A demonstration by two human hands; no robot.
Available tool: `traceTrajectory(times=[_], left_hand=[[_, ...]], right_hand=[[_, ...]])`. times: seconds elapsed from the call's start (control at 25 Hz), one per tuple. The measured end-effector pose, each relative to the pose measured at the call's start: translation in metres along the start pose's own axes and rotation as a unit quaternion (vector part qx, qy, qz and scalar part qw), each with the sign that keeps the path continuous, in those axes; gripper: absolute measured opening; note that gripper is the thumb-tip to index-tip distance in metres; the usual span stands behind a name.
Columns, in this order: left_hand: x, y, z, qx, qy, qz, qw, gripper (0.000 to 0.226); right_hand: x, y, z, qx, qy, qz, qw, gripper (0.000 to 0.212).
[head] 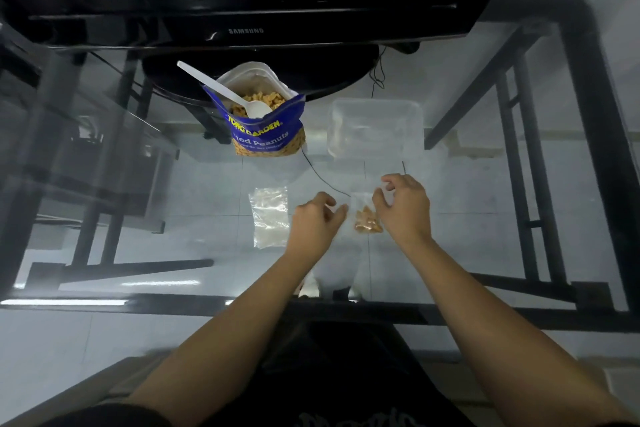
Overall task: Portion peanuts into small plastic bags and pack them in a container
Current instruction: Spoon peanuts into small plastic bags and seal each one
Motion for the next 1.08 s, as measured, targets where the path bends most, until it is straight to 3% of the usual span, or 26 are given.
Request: traceTrajectory(times=[0.12,0.36,0.52,0.64,0.84,0.96,1.08], left_hand=[[0.004,0.032,0.045,0.025,-0.074,-0.050,0.996,0.018],[0.006,0.096,0.080,0.204,-0.094,-0.117,0.967,0.036],[0.009,0.101,0.081,0.180,-0.070,-0.075,0.978,0.045],[0.013,0.099,0.081,0.191,-0.097,-0.120,0.969,0.035],[0.015,0.101,0.086,0.197,-0.108,-0.177,0.958,0.011],[0.013,0.085,0.099,0.109,-0.054,-0.183,0.976,0.011],[0.011,0.062,0.121,-0.044,0.016,-0.086,0.995,0.011]], right_hand=[[-0.017,0.036,-0.020,-0.038,0.008,0.151,0.988,0.032],[-0.041,0.090,-0.085,-0.020,0.128,0.260,0.957,0.034],[-0.033,0.099,-0.104,-0.022,0.189,0.196,0.962,0.044],[-0.027,0.099,-0.106,0.011,0.189,0.137,0.972,0.045],[-0.030,0.098,-0.102,0.073,0.149,0.123,0.978,0.016],[-0.032,0.102,-0.092,0.158,0.176,0.082,0.968,0.010],[-0.033,0.115,-0.071,0.292,0.214,0.017,0.932,0.012]])
Point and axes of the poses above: each hand's wrist, its own x-axis towards the middle knuckle, its own z-axis out of the back of the hand, y = z × x, the point moved 3 cm from there along x, towards the middle knuckle, and after that the axes turned 1 degree about -y, right-handed, at the moved point
